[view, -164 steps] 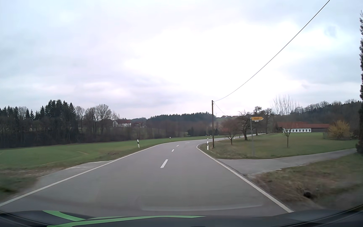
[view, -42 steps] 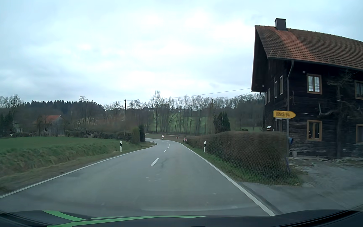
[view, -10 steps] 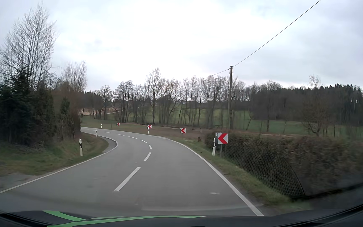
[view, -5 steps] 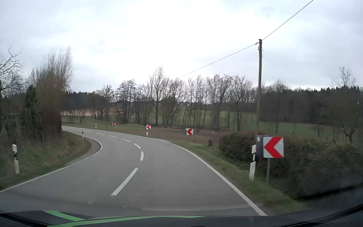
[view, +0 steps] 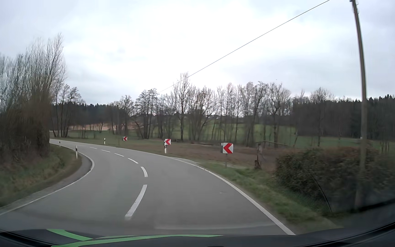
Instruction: Follow the waypoints while adhering to traffic rules and regulations
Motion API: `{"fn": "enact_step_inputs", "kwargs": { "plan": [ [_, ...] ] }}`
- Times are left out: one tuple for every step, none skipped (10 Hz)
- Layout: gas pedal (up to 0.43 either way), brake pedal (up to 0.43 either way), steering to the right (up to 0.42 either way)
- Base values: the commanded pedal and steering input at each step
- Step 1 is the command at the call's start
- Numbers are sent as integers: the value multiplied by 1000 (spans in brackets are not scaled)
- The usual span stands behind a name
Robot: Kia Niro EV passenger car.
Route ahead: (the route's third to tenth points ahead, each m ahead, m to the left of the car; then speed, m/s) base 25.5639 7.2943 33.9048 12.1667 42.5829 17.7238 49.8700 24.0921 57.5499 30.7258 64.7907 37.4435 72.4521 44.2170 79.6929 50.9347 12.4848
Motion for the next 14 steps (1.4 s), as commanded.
{"fn": "enact_step_inputs", "kwargs": {
  "plan": [
    [0, 0, -66],
    [0, 0, -68],
    [0, 0, -76],
    [0, 0, -84],
    [0, 0, -87],
    [47, 0, -89],
    [67, 0, -89],
    [87, 0, -89],
    [98, 0, -89],
    [110, 0, -93],
    [118, 0, -96],
    [138, 0, -97],
    [138, 0, -97],
    [150, 0, -97]
  ]
}}
